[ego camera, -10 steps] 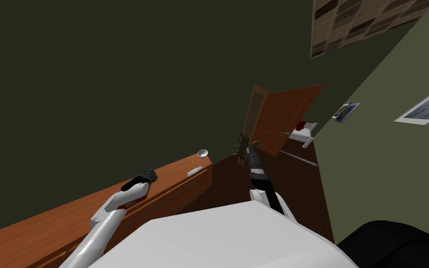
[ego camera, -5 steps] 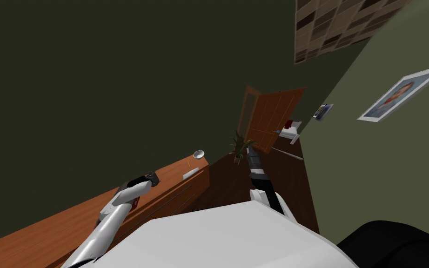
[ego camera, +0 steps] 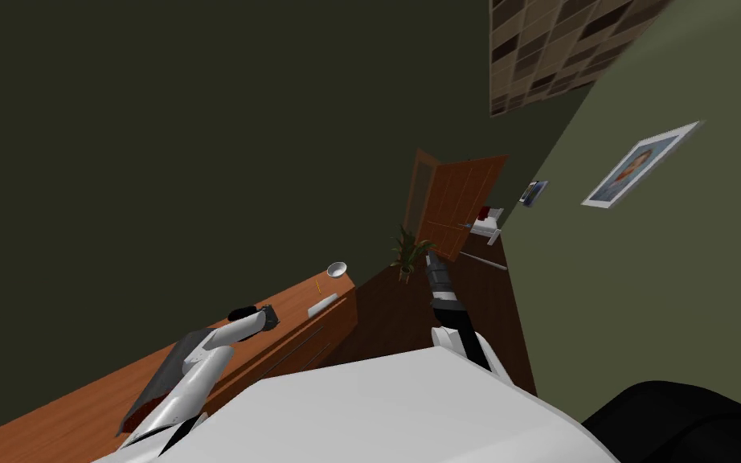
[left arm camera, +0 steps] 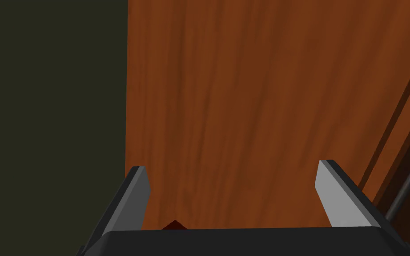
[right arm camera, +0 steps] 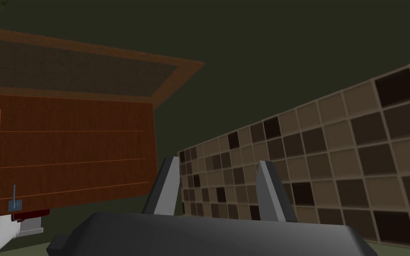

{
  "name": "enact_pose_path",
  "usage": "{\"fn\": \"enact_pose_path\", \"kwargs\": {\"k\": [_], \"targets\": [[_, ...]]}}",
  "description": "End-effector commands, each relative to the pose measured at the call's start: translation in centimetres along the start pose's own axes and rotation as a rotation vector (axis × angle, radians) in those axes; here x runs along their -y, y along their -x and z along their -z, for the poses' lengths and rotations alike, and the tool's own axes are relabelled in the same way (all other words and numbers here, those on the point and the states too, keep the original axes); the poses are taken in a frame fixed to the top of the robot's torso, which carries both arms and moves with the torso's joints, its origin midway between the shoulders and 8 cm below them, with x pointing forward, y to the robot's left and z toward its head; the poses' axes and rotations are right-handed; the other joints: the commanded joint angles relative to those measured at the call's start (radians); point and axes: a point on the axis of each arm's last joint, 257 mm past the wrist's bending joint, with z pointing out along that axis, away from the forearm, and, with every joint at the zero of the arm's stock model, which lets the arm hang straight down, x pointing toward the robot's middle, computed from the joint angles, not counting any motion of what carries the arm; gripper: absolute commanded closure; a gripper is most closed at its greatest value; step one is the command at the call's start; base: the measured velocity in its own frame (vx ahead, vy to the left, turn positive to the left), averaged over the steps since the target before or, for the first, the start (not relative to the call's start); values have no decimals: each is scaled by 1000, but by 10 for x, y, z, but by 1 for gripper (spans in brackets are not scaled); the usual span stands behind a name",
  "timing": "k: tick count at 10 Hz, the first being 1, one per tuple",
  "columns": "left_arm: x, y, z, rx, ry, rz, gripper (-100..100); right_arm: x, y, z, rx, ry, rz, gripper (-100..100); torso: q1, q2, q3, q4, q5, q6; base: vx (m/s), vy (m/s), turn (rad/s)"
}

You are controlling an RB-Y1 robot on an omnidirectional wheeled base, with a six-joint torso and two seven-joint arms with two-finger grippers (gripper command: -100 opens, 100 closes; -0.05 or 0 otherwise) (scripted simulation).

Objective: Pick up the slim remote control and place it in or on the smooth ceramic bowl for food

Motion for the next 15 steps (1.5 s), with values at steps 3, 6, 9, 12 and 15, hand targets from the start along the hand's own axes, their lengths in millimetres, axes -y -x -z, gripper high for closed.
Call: {"fn": "enact_pose_path", "kwargs": {"k": [3,6,9,12,15], "targets": [[-37,1,-8,36,134,24,-100,0,0,0,0,0,0,0,0,-1,0,0,0,0,58,-20,-133],[-44,8,-9,48,149,28,-100,0,0,0,0,0,0,0,1,1,0,0,0,-1,26,-7,-16],[-81,10,-11,85,269,40,-100,0,0,0,0,0,0,0,-1,-3,-1,0,0,0,79,-23,-156],[-115,12,-8,119,374,43,-100,0,0,0,0,0,0,0,0,-4,-2,-1,0,0,96,-18,-121],[-142,12,-4,143,457,36,-100,0,0,0,0,0,0,0,0,-2,-1,0,0,-1,76,-15,-79]]}}
